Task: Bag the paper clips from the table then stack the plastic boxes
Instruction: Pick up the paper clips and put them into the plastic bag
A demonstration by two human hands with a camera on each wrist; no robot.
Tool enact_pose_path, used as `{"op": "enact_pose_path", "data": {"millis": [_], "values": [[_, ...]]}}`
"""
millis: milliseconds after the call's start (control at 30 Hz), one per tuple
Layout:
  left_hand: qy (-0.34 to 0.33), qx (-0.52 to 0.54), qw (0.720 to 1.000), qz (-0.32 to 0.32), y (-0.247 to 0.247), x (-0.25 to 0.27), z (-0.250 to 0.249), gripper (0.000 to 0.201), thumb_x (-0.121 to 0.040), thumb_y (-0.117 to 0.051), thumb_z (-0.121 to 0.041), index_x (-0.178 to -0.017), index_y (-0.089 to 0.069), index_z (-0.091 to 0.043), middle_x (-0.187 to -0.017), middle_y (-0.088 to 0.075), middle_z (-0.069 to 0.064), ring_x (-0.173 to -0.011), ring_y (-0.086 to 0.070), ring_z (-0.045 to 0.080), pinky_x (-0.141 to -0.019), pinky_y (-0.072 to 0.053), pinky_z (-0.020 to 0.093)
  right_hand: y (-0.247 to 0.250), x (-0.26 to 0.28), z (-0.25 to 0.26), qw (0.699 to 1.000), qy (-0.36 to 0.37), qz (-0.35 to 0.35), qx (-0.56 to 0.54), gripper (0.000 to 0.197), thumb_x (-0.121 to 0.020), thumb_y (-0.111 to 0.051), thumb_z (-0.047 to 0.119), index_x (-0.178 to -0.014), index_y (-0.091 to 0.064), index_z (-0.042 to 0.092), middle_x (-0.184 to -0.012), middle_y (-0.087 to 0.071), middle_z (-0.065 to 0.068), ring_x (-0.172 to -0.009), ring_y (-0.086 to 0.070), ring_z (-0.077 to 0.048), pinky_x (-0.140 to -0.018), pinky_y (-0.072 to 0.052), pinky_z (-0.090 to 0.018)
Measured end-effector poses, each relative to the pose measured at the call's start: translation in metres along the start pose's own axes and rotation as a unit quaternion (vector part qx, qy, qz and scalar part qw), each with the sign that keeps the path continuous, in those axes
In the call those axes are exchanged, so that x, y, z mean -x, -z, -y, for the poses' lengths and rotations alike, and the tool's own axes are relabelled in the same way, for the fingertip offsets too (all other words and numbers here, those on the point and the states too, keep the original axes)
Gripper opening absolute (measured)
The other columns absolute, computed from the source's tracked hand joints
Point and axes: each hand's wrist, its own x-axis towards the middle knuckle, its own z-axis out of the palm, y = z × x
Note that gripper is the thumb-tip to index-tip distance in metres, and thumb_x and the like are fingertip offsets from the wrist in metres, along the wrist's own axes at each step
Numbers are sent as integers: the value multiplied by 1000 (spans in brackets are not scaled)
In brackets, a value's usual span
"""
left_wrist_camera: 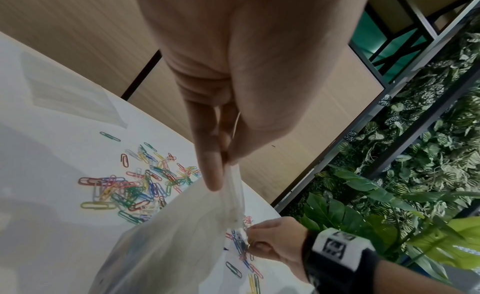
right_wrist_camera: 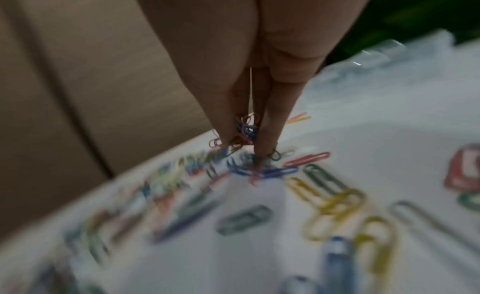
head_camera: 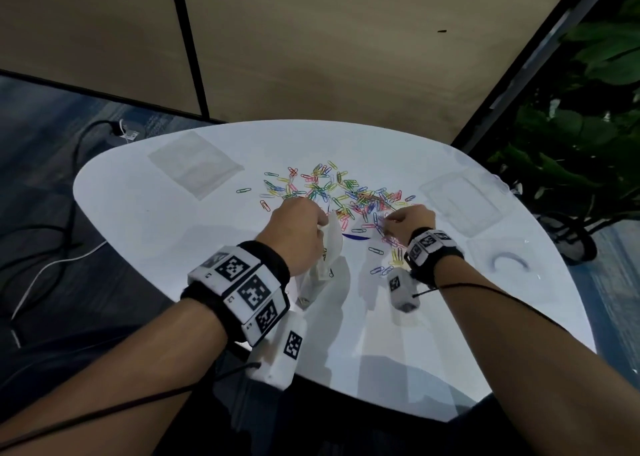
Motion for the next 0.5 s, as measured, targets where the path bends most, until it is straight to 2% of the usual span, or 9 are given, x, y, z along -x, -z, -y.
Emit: {"op": "enact_pose_path", "data": {"millis": [33, 67, 133, 233, 300, 367, 400, 467, 500], "values": [[2, -1, 1000, 1, 0, -1, 0, 34, -91, -53, -7, -122, -67, -9, -119, -66, 16, -100, -69, 33, -94, -57, 42, 7, 1, -2, 994, -42, 14, -104, 14, -77, -77, 29, -73, -79, 16, -79, -76, -4, -82, -71, -19, -85, -56, -29], [5, 1, 1000, 2, 1, -1, 1, 33, -91, -53, -7, -121, -68, -9, -119, -66, 17, -101, -69, 33, -93, -57, 42, 13, 3, -2, 971, -79, 33, -223, 11, -75, -80, 24, -71, -78, 15, -80, -77, -6, -84, -72, -21, -89, -57, -34], [12, 4, 1000, 4, 1, -1, 1, 33, -91, -53, -6, -120, -68, -9, -120, -66, 16, -103, -69, 33, -93, -57, 42, 23, 10, 4, 896, -110, 67, -426, 6, -80, -77, 10, -76, -75, 6, -84, -74, -14, -81, -73, -23, -86, -59, -35], [17, -1, 1000, 4, 2, 2, -2, 34, -92, -52, -8, -122, -67, -12, -121, -66, 12, -103, -69, 33, -92, -58, 43, 40, 38, 31, 795, -95, 161, -577, 22, -86, -71, 8, -103, -67, -6, -100, -71, -19, -87, -73, -20, -74, -59, -23], [22, -2, 1000, 3, 3, 4, -4, 34, -91, -51, -11, -121, -67, -15, -119, -67, 10, -99, -70, 33, -90, -58, 44, 46, 64, 52, 755, -78, 225, -611, 20, -89, -66, 9, -104, -66, -5, -99, -72, -18, -91, -73, -19, -73, -58, -20], [32, -2, 999, -5, 3, 5, -6, 34, -89, -51, -14, -118, -69, -18, -116, -68, 8, -95, -71, 32, -89, -57, 44, 42, 89, 66, 736, -65, 276, -615, 14, -92, -62, 7, -98, -66, -5, -93, -72, -17, -88, -73, -18, -76, -58, -21], [35, -2, 999, -9, 4, 6, -7, 33, -88, -51, -15, -116, -70, -19, -114, -69, 8, -94, -71, 31, -89, -57, 44, 36, 99, 72, 738, -56, 298, -603, 14, -93, -61, 7, -98, -65, -6, -94, -71, -18, -90, -72, -19, -79, -58, -22], [39, -3, 999, -16, 5, 7, -9, 28, -86, -54, -13, -107, -73, -19, -106, -71, 9, -92, -71, 30, -88, -58, 42, 24, 116, 78, 757, -41, 317, -569, 15, -91, -63, 5, -99, -64, -8, -99, -67, -22, -93, -68, -24, -82, -58, -25], [38, -2, 999, -19, 5, 8, -10, 26, -85, -55, -11, -101, -74, -18, -100, -72, 10, -91, -70, 30, -86, -58, 42, 17, 121, 80, 780, -37, 308, -544, 11, -90, -64, 2, -96, -65, -7, -101, -66, -24, -91, -67, -25, -83, -59, -27]]}}
